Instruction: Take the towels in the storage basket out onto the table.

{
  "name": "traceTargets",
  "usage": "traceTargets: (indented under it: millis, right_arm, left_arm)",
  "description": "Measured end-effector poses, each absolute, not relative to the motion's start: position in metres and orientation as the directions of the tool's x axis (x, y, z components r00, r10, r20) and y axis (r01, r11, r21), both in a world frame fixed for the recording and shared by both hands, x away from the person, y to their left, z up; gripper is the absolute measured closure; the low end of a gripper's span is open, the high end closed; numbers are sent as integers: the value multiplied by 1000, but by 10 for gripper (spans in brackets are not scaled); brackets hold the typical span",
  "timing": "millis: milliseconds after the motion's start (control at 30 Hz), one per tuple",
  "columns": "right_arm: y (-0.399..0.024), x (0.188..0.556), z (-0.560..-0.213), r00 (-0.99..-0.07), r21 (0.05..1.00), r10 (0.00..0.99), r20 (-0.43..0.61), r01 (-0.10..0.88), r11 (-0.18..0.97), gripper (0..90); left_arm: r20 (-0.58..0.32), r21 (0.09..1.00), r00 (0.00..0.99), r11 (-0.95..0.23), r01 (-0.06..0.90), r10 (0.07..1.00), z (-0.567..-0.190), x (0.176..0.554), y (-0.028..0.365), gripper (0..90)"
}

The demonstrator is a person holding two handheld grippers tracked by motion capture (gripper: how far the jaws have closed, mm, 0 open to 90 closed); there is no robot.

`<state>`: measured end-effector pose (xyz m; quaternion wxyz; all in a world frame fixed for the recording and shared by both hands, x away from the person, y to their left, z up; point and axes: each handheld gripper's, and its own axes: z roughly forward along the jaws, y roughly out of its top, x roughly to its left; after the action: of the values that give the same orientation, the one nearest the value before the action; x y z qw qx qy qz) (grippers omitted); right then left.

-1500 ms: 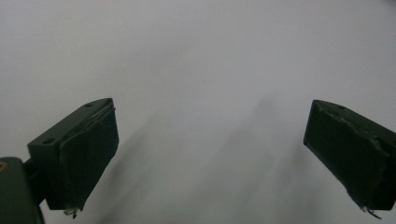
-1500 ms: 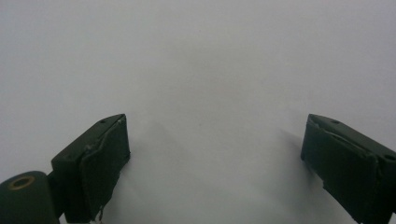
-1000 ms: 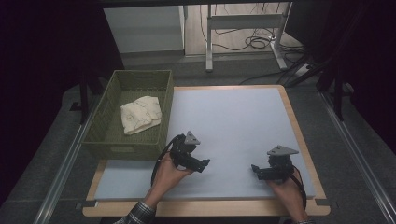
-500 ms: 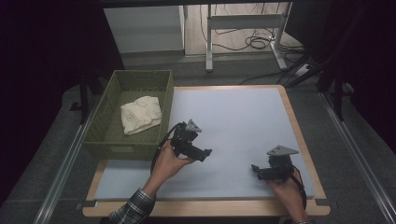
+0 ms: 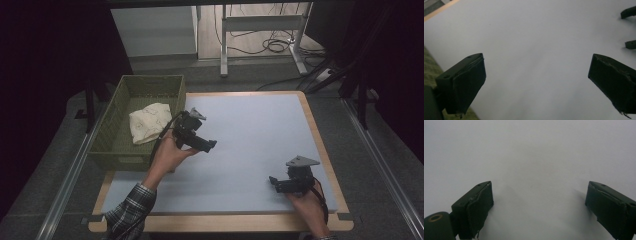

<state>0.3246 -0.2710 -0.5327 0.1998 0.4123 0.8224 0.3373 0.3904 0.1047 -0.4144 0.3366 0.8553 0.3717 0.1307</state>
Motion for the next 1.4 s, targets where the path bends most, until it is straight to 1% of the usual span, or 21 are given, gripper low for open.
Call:
traceTargets:
  millis: [167, 367, 667, 767, 933, 1233, 1400]
  right_arm:
    - [-271, 325, -533, -580, 720, 813, -50, 543, 433, 81]
    - [-271, 325, -533, -580, 719, 813, -50, 544, 432, 81]
    - [-271, 325, -533, -580, 720, 813, -49, 544, 432, 81]
    - [-271, 325, -533, -580, 719, 813, -50, 544, 432, 80]
    - [-271, 325, -533, -580, 719, 813, -50, 544, 432, 81]
    - [-271, 325, -533, -580, 720, 813, -50, 543, 432, 81]
    - [-271, 325, -533, -580, 720, 813, -50, 543, 432, 81]
  left_arm:
    - [-9, 667, 650, -480, 570, 760, -407, 404, 126, 19]
    - [-27, 674, 597, -426, 603, 802, -399, 420, 158, 23]
    - [-8, 674, 516, -377, 635, 856, -395, 438, 204, 25]
    - [-8, 666, 482, -354, 656, 876, -400, 446, 221, 25]
    - [-24, 655, 441, -319, 685, 897, -413, 458, 239, 24]
    - [-44, 617, 389, -281, 735, 920, -438, 477, 259, 14]
    - [-51, 577, 366, -272, 770, 929, -452, 489, 269, 9]
